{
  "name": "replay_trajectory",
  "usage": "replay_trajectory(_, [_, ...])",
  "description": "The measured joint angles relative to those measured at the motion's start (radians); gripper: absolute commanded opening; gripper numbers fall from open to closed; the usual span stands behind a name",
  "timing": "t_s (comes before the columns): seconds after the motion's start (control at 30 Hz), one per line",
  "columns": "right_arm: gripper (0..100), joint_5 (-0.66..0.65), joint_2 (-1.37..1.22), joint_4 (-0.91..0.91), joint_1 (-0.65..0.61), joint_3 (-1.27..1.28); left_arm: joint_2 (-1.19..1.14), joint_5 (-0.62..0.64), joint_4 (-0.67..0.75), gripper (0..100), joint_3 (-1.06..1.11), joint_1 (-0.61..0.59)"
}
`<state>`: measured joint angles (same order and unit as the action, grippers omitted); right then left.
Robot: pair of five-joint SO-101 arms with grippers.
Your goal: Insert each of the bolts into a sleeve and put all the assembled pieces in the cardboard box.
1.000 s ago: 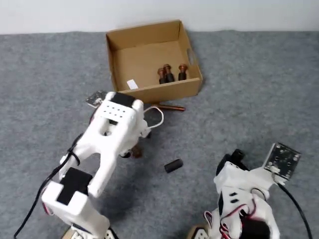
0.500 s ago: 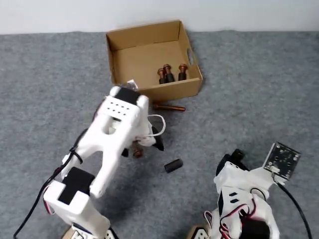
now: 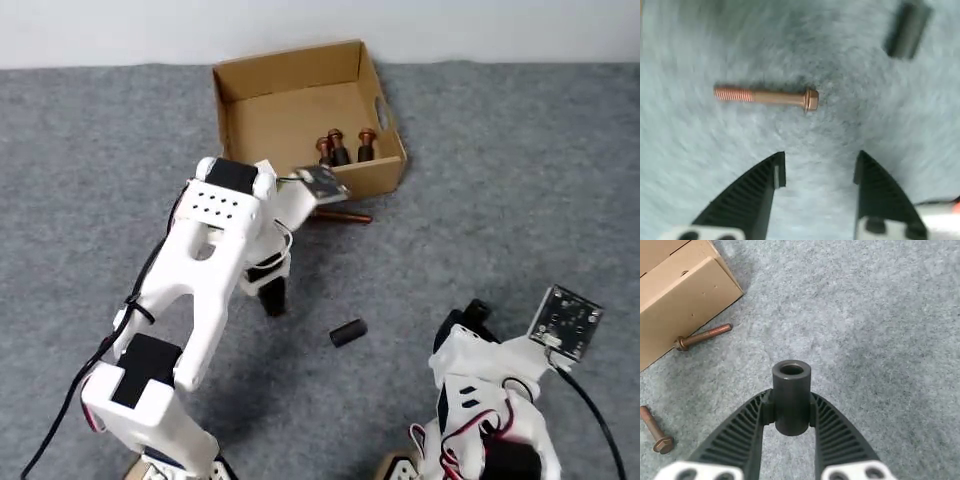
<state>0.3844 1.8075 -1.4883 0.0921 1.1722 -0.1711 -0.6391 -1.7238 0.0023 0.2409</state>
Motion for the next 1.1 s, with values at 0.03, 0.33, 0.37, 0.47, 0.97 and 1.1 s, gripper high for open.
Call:
replay_trajectory(0.03, [0.8,0.000,0.000,0.000,0.000,0.000,0.000,-0.075,0.000,20,-0.012,-0.008])
replay_trajectory(0.33, [0.8,0.000,0.000,0.000,0.000,0.000,0.000,-0.543,0.000,20,-0.038,-0.057])
replay_trajectory(0.37, [0.8,0.000,0.000,0.000,0.000,0.000,0.000,-0.594,0.000,20,-0.038,-0.058])
replay_trajectory(0.47, [0.8,0.000,0.000,0.000,0.000,0.000,-0.017,-0.726,0.000,20,-0.038,-0.064])
replay_trajectory(0.97, [0.8,0.000,0.000,0.000,0.000,0.000,-0.242,-0.893,0.219,20,-0.038,-0.055])
replay_trajectory(1.1, [0.8,0.000,0.000,0.000,0.000,0.000,-0.292,-0.893,0.247,20,-0.038,-0.023])
